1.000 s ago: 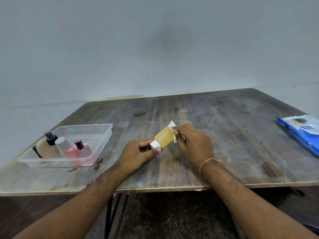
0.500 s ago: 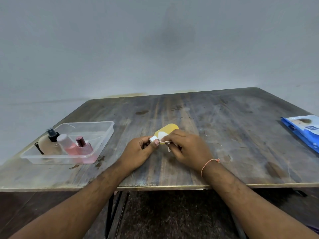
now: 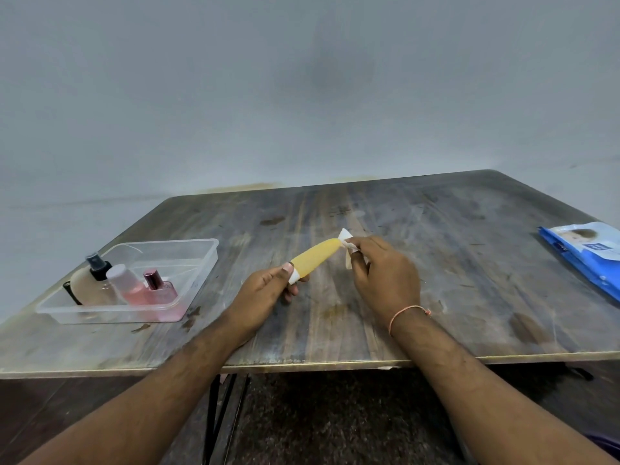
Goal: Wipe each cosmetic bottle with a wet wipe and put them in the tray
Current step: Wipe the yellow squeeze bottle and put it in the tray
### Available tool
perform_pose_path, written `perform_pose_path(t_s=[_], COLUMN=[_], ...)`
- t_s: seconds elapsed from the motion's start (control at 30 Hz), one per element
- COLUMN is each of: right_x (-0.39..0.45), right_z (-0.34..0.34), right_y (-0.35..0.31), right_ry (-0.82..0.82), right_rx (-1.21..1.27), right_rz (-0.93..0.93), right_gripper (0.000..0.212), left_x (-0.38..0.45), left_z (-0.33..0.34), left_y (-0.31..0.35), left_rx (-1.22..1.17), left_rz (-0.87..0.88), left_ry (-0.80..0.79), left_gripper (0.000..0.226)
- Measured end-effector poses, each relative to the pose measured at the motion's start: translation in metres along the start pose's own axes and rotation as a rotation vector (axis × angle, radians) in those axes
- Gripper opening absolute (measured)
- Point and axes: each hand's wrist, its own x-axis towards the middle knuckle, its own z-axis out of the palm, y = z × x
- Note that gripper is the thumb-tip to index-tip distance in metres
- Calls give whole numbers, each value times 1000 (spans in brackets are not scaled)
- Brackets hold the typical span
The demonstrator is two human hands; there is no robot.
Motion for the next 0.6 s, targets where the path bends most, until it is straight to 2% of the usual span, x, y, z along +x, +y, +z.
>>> perform_pose_path(t_s=[0.13,0.27,0.6], right_x=[-1,-1,-2], right_z=[-2,-5,-10], right_y=[-2,-7,-11], right_ry=[17,56,98], right_rx=[91,153,163], right_rz=[-47,-159,-246], right_gripper=[19,20,24], left_x=[2,5,4], left_z=[5,7,8], left_y=[5,5,8], left_rx=[-10,-72,-45], left_rz=[-92,-124,-109], left_ry=[65,111,121], left_gripper=[65,63,68])
